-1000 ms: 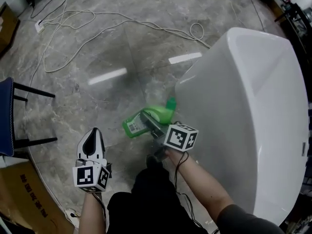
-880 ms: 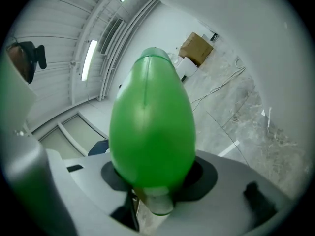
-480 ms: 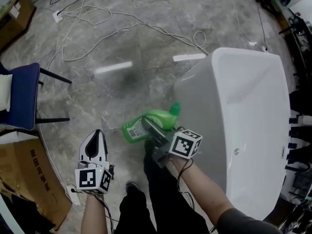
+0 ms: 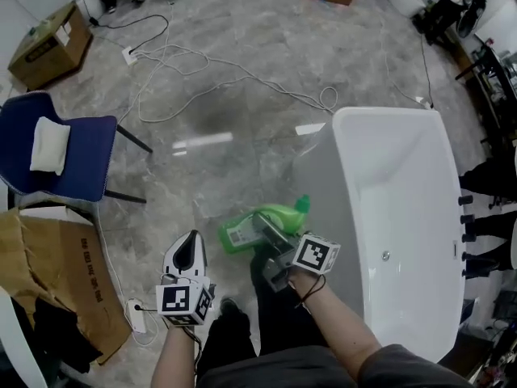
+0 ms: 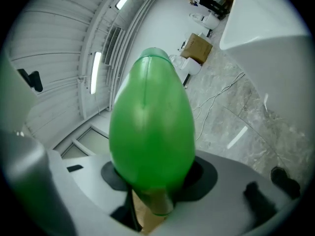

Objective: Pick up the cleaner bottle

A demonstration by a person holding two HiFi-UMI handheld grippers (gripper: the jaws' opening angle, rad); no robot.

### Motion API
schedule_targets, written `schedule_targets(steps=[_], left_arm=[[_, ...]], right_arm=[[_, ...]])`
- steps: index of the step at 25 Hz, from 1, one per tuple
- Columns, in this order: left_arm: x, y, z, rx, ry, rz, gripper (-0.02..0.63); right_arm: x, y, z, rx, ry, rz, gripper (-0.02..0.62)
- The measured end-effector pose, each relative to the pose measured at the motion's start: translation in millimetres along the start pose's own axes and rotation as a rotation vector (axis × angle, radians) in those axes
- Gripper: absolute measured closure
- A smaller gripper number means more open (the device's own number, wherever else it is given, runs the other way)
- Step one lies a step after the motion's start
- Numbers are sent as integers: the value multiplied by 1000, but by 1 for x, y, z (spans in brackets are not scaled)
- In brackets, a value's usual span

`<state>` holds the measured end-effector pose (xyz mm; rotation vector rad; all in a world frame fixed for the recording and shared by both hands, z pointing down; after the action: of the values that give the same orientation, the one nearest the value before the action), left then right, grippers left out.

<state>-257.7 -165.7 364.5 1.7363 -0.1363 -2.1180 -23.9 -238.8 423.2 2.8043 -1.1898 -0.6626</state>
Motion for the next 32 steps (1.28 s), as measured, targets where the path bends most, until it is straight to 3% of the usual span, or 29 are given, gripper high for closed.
schedule_targets(steps=[8,14,20,23,32], left_arm=[[36,-102,-13,-109,0,-32,591],[48,-141,-19,-176,24,-82,591],[43,-167,-27,-200,5,-79,591],[51,-186,-48,-236,46,-69,591],[51,-235,-95,-224,92,-100,591]], right_arm=[[-31,-69,98,48,86,-137,402],[-46,-125,140,83,30,-210,402],[-76,-179,151,35,56,-286,402],[-83,-211,159,21,56,-285,402],[-101,-271,171,65,56,-275,402]])
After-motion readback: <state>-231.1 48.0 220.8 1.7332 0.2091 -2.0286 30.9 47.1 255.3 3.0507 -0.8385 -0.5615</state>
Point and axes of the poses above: the fingertips, and each gripper's own axes: y forward along the fingers, z to its left, x out of its top, the point moved 9 cm from there along -y, backward along the fingers, and after that the axes turned 7 degrees about -z, right-handed, at the moved point
